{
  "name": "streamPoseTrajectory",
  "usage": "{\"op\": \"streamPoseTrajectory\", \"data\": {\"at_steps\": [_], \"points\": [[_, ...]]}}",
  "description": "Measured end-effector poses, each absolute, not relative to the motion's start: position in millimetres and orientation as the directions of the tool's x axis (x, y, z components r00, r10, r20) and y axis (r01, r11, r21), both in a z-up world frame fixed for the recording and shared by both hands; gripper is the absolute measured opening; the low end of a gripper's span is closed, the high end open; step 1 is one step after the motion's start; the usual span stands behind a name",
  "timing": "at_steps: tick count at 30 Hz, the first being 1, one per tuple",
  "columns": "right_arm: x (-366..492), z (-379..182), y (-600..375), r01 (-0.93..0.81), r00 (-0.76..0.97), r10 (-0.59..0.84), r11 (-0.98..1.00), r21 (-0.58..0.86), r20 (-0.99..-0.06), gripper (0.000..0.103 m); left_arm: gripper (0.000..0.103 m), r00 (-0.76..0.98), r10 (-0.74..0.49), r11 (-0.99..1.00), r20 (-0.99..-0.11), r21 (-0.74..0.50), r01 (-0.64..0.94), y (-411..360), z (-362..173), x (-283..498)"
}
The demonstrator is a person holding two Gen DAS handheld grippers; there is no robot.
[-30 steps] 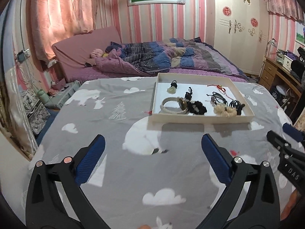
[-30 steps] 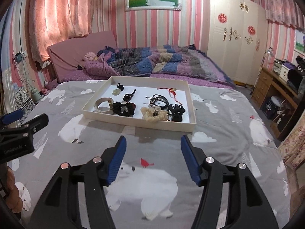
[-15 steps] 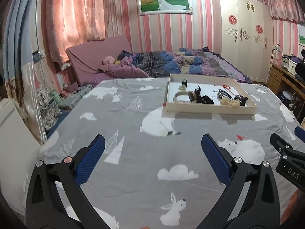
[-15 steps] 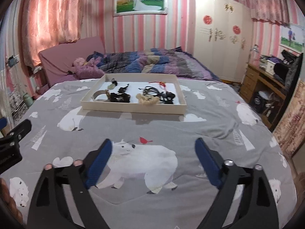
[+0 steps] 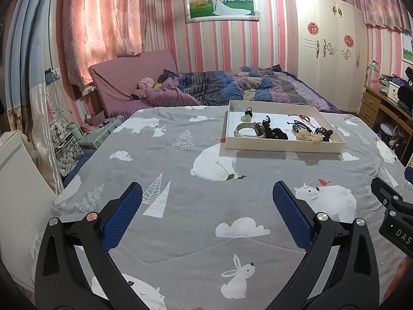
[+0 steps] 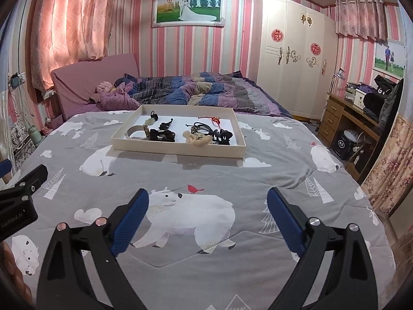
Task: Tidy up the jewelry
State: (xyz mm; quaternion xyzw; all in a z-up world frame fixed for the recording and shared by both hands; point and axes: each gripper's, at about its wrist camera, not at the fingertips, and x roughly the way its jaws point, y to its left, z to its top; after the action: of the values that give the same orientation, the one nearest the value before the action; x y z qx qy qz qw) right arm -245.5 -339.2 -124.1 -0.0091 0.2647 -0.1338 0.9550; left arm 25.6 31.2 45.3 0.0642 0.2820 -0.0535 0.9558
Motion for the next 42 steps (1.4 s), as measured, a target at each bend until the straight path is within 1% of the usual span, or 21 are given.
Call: {"op": "streamPoseTrajectory", "data": {"at_steps": [10,19,23,42], "points": [[-243.1,-122.5,-335.9,0.252,0.824,-0.276,0.961,-0.115,-0.495,0.093,0.100,0.832,-0.057,0.985,-0.552,0.105,0.137,31.5,41.8,29.0],[-242.9,-124.7,-339.3,0.255,0.820,-0.273,0.961,-0.106,-0.504,0.093,0.100,0.824,-0.072,0.981,-0.562,0.108,0.160,30.1,39.5,28.4],[-243.1,-124.9,-339.7,0.255,0.819,-0.272,0.961,-0.105,-0.504,0.093,0.100,0.833,-0.062,0.983,-0.550,0.110,0.146,31.1,40.4,27.4],[-242.8,-124.4,-340.9,0.261,0.817,-0.274,0.960,-0.099,-0.507,0.093,0.100,0.824,-0.057,0.983,-0.563,0.111,0.144,30.7,38.2,28.8]]}}
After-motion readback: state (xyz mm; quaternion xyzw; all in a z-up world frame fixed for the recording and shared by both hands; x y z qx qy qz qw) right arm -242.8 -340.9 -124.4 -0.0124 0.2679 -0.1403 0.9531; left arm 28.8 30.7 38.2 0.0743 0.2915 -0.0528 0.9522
